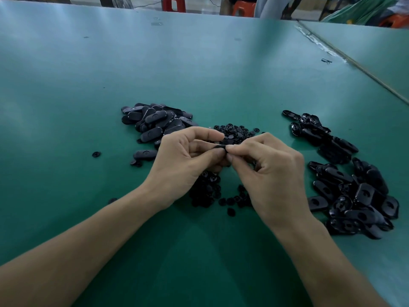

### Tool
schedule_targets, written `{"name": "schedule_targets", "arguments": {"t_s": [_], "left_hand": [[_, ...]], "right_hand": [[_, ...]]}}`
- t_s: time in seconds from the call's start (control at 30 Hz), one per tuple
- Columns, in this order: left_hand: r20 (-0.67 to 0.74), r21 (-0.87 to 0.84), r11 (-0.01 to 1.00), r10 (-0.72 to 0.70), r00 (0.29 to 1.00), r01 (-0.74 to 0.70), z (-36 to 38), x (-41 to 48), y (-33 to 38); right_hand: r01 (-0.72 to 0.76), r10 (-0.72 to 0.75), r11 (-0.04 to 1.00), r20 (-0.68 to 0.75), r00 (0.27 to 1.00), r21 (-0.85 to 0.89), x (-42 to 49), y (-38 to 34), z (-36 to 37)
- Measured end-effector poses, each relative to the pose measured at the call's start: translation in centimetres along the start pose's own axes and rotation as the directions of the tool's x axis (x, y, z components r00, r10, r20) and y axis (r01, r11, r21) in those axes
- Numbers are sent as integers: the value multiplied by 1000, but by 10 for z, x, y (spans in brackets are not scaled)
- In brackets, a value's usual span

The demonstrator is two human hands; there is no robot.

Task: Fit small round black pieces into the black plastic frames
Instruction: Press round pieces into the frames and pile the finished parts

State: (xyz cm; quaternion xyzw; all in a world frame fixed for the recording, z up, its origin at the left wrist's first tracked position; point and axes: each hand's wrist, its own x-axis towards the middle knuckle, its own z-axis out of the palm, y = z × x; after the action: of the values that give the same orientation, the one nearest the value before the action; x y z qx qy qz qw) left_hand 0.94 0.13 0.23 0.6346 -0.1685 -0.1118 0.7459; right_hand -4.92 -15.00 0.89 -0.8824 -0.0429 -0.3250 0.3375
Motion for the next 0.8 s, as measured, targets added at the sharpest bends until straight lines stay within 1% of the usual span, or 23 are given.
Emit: {"name": "schedule_targets", "arguments": {"t_s": [0.1,0.17,0.23,0.3,0.37,0.43,0.53,0.67,0.8], "left_hand": [[-10,-12,1000,-2,1000,2,-1,-1,0],[-29,-28,1000,-7,1000,6,-1,-1,1],[-57,-60,998,-26,998,22,-2,0,1],[-78,-86,996,-40,996,34,-3,0,2],[-87,-100,995,-41,995,32,-3,0,2],[-97,-107,994,-27,995,16,-3,0,2],[-104,-107,994,4,995,-15,-3,-1,1],[-98,-107,994,23,995,-34,-4,-1,2],[-98,-110,993,29,995,-39,-5,-1,2]], "right_hand": [[-65,64,996,16,998,64,-1,-3,1],[-185,181,962,39,983,201,0,-3,1],[-295,290,884,70,955,364,2,-3,-2],[-367,356,780,122,926,507,5,-2,-5],[-437,401,663,205,893,608,5,-2,-7],[-481,410,585,274,870,652,5,-2,-8],[-502,404,522,318,857,689,6,-2,-9],[-528,412,468,354,840,709,7,-3,-10],[-535,430,449,352,831,716,8,-4,-10]]}}
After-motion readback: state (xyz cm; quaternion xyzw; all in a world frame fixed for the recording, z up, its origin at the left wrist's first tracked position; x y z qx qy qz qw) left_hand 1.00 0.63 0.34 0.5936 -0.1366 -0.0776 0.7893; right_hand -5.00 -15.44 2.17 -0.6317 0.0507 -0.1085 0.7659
